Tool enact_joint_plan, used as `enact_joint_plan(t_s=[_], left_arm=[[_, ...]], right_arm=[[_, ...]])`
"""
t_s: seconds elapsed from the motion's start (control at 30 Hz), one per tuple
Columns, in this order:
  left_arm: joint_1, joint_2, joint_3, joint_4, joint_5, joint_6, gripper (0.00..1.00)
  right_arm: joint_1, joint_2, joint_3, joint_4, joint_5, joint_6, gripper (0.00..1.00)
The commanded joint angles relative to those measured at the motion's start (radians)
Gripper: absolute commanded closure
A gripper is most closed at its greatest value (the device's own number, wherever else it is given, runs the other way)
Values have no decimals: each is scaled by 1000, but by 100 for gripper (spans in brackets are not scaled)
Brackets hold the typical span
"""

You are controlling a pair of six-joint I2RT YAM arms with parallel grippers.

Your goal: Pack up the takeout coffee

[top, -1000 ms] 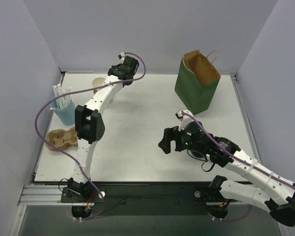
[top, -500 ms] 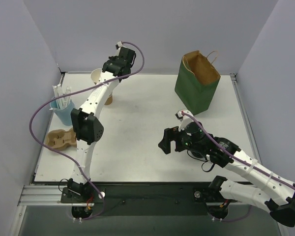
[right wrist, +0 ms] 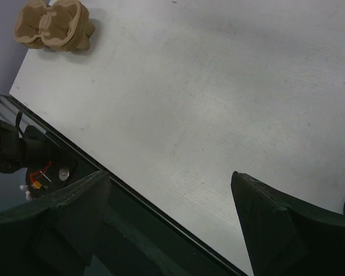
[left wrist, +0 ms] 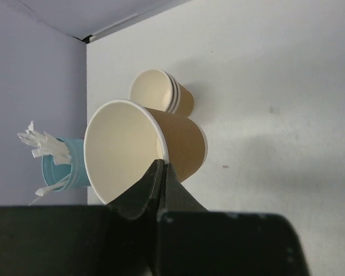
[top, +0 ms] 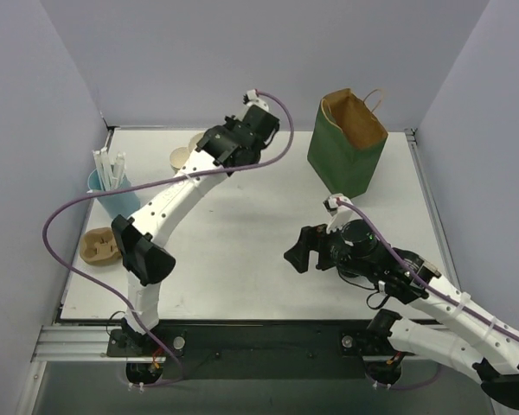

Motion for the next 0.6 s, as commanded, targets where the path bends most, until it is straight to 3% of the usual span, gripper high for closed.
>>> enact_joint_plan(t_s=[0.0,0.2,0.33,0.57], left_arm=[[-147,-124,-179,-94,-14,-154,100],[-307,-218,-451,-65,29,-326,100],[-354,-236,-583,10,83,-408,100],[-422,-193,-706,69,98,-537,100]], right_arm=[[7,-89,-53,-36,-32,68,11],[5,-283,-119,-124,-4,123,11],[7,-377,-138,-191,25,140,11],[7,-465,-126,-242,39,163,11]])
